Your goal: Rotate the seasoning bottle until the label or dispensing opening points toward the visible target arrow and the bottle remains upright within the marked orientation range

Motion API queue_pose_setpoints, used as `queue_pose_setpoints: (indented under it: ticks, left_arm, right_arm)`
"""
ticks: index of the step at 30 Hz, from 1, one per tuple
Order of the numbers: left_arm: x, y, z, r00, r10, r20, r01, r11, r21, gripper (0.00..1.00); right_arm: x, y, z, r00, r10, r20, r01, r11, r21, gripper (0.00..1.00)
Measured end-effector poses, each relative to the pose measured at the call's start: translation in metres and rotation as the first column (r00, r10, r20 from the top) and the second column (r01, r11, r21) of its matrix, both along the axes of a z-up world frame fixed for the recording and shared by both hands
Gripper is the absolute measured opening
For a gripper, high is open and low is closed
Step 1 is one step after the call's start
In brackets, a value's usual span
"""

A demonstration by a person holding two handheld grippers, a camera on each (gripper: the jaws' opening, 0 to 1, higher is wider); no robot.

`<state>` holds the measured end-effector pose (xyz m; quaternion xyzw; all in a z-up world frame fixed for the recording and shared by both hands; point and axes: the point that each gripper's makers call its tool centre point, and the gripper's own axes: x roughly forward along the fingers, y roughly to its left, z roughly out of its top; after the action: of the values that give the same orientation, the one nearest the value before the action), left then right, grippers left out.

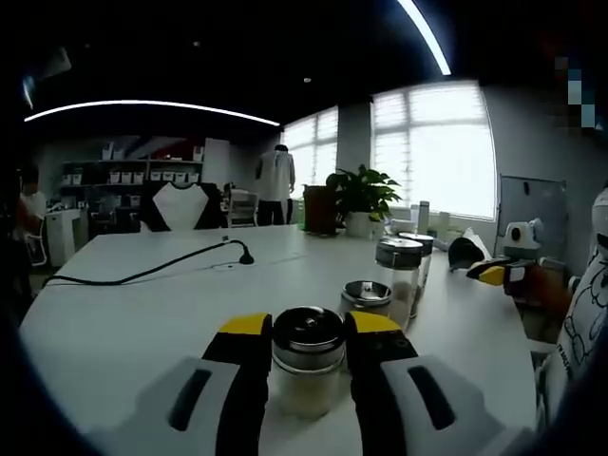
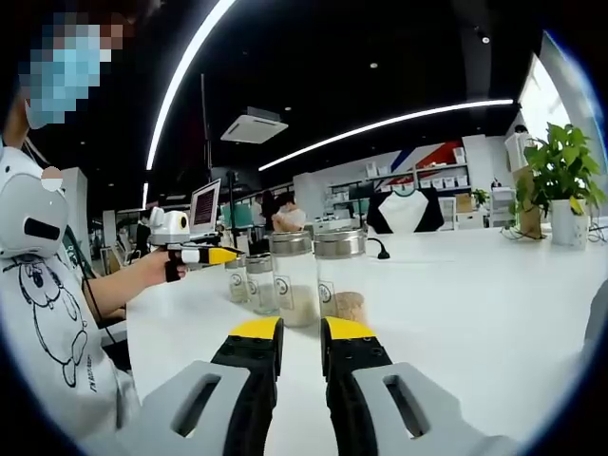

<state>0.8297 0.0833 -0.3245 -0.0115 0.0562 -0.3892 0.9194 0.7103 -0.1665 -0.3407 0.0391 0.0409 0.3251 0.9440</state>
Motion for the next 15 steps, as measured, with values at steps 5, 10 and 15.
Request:
queue_pose_setpoints:
  ticks: [5,10,15]
  left_arm:
    - [0.0011,-0.0014,-0.0005,0.999,-0.037,-0.019,0.037,0.999,-0.002,0.32]
    - [-0.0015,-0.0048,-0.0009,0.996,-0.083,-0.021,0.083,0.996,0.014,0.32]
    - [-0.0038,-0.0077,-0.0012,0.982,-0.189,-0.012,0.189,0.982,0.002,0.32]
  right_arm:
    - [-0.0005,0.0021,-0.0024,1.000,0.005,-0.004,-0.005,1.000,0.002,0.13]
    - [-0.0012,0.0005,-0.0017,1.000,0.002,-0.001,-0.002,1.000,0.011,0.13]
    - [-0.0018,0.0002,-0.0035,1.000,0.003,-0.006,-0.003,1.000,0.012,0.13]
